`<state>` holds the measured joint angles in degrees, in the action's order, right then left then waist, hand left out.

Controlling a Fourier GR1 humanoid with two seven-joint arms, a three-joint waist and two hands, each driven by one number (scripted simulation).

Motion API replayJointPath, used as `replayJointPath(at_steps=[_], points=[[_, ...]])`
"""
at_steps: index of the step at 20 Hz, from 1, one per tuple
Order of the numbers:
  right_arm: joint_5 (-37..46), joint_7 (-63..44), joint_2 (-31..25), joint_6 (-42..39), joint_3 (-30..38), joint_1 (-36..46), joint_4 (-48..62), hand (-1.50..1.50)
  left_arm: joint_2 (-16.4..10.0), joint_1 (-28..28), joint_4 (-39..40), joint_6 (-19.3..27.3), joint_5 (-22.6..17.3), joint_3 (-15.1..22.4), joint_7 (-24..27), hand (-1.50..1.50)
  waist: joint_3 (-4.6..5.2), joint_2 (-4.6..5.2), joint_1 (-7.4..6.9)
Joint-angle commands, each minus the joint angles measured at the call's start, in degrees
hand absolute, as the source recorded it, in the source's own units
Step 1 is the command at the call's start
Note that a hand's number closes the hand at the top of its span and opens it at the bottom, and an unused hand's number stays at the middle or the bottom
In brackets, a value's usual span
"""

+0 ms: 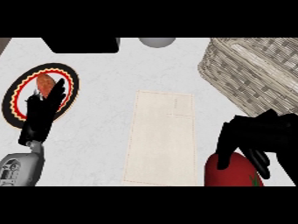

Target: Pick the tomato from the placemat and place it in the basket

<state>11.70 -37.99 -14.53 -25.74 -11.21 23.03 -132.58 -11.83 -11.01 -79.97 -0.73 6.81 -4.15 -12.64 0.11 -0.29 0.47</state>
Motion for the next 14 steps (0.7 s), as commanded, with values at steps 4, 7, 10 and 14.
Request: replayJointPath(at_steps=[4, 7, 10, 14], points=[[-17.44, -18.8, -3.33, -1.1, 15.41, 21.1, 4.51, 1.5, 0.68, -4.12, 1.18, 0.7, 0.62, 0.23, -2.89, 0.0, 0.0, 0.04, -0.22], [-16.77, -20.82, -6.81, 0.8, 17.55, 30.19, 12.44, 1.5, 1.02, -2.37, 2.21, 0.51, 0.86, 0.4, -0.14, 0.0, 0.01, 0.15, -0.64], [-15.45, -20.19, -11.66, -1.37, 17.05, 33.57, 16.84, 1.5, -1.24, -0.53, 0.56, -2.41, -0.95, -0.86, -0.07, 0.0, -0.02, 0.13, -0.9], [-7.72, -12.27, -20.25, -7.66, 14.07, 32.45, 22.16, 1.5, 0.66, -1.52, 0.81, -0.44, 0.86, 0.83, 0.32, 0.0, -0.04, 0.57, -1.16]])
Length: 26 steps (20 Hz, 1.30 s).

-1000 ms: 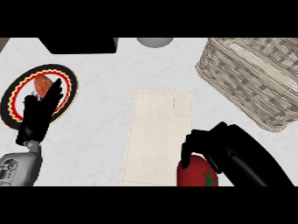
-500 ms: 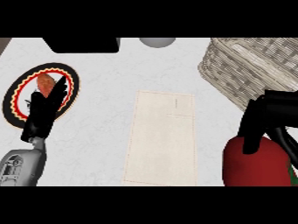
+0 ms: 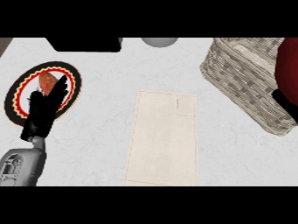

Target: Pick the tomato from the placemat and place it in the basket

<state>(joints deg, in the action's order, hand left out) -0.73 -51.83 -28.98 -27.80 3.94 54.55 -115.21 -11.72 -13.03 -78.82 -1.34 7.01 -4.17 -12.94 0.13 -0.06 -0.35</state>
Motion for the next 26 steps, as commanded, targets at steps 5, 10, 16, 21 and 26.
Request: replayJointPath(at_steps=[5, 10, 16, 21, 26], points=[[12.96, 8.94, -12.49, -8.78, -3.16, 4.75, 17.15, 1.5, 0.29, -0.28, -2.21, -0.94, -0.53, 0.67, -2.27, 0.0, -0.08, 0.46, -1.42], [21.24, 24.6, -16.5, -7.07, -2.31, 2.27, 28.96, 1.5, -0.47, 0.39, -1.26, -2.89, -1.94, -0.29, 0.35, 0.0, -0.12, 0.63, -1.32], [26.41, 44.52, -19.58, -2.01, -0.69, 0.31, 43.19, 1.5, -0.3, -0.97, 0.3, -2.09, -1.49, -0.98, -0.35, 0.0, -0.14, 0.53, -0.77], [28.32, 55.4, -18.18, 0.26, -1.32, -0.7, 52.26, 1.5, 1.37, -1.64, 0.37, -0.02, 0.03, -0.16, -0.69, 0.0, -0.15, 0.37, -0.49], [34.7, 63.33, -15.28, 6.89, -4.01, -0.21, 61.83, 1.5, 0.59, -2.94, 1.52, 0.03, 1.26, -0.16, -0.67, 0.0, -0.15, 0.43, -0.68]])
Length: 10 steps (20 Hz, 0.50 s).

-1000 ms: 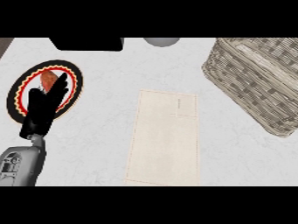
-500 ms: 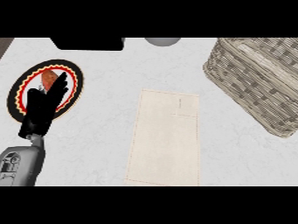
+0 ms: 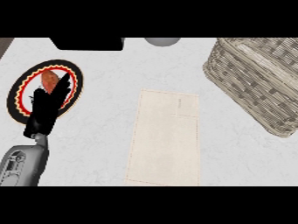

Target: Pick the tomato from the placemat and place it in the basket

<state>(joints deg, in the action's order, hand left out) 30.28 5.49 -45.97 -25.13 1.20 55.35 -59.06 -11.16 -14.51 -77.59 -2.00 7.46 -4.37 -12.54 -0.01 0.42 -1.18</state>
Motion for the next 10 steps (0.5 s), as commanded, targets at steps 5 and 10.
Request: replayJointPath(at_steps=[5, 10], points=[[4.12, 11.96, 2.4, 4.63, 0.41, 0.73, 16.99, 1.5, -0.38, 2.23, -3.68, -2.05, -1.36, 0.04, -1.87, 0.0, -0.04, -0.01, -0.55], [1.96, 6.54, 6.77, 2.45, 3.17, 3.95, 23.14, -1.5, -0.92, 1.16, 0.16, -0.92, -0.39, -1.33, 1.4, 0.0, 0.0, 0.02, -0.16]])
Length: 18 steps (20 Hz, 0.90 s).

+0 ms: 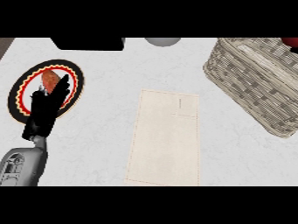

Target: Pick the tomato from the placemat and place it in the basket

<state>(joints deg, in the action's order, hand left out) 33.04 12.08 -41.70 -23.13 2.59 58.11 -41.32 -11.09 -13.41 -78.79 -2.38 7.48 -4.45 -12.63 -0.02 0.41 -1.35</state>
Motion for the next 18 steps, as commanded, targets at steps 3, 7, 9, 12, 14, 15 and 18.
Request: replayJointPath(at_steps=[3, 7, 9, 12, 14, 15, 18], points=[[-1.15, 5.67, 1.95, 2.58, 3.78, 0.79, 11.0, -1.5, -0.47, 1.16, -5.08, -0.69, -0.65, 0.01, -3.54, 0.0, -0.06, 0.09, -0.63], [-3.97, 5.76, 4.42, 6.27, 7.18, -0.13, 8.74, -1.5, 0.5, 1.2, -2.7, 0.84, 1.41, 0.81, -1.82, 0.0, -0.02, -0.24, 0.59], [-5.72, 6.49, 5.11, 7.55, 9.28, 0.73, 9.49, -1.5, 0.25, -1.59, 0.67, 0.52, -0.04, -1.06, -1.0, 0.0, 0.0, -0.14, 0.74], [-8.67, 3.09, 2.75, 10.21, 14.35, 5.26, 11.9, -1.5, 0.46, 0.05, -0.69, 0.68, 1.07, 0.13, 0.03, 0.0, 0.0, -0.03, 0.21], [-8.86, 7.8, 0.46, 13.21, 16.04, 1.57, 13.97, -1.5, 0.81, -0.62, -0.24, 1.16, 0.79, -0.35, -0.89, 0.0, -0.04, 0.12, 0.32], [-9.23, 4.4, 1.08, 14.06, 16.7, 3.67, 14.7, -1.5, 0.96, -0.98, -2.73, 1.39, 1.41, 0.59, -2.93, 0.0, -0.04, -0.01, 0.07], [-11.3, 3.95, -6.23, 10.19, 20.14, 3.63, 18.37, -1.5, 1.2, 1.6, -0.08, 1.23, 1.5, 0.34, 2.45, 0.0, -0.02, 0.23, 0.16]])
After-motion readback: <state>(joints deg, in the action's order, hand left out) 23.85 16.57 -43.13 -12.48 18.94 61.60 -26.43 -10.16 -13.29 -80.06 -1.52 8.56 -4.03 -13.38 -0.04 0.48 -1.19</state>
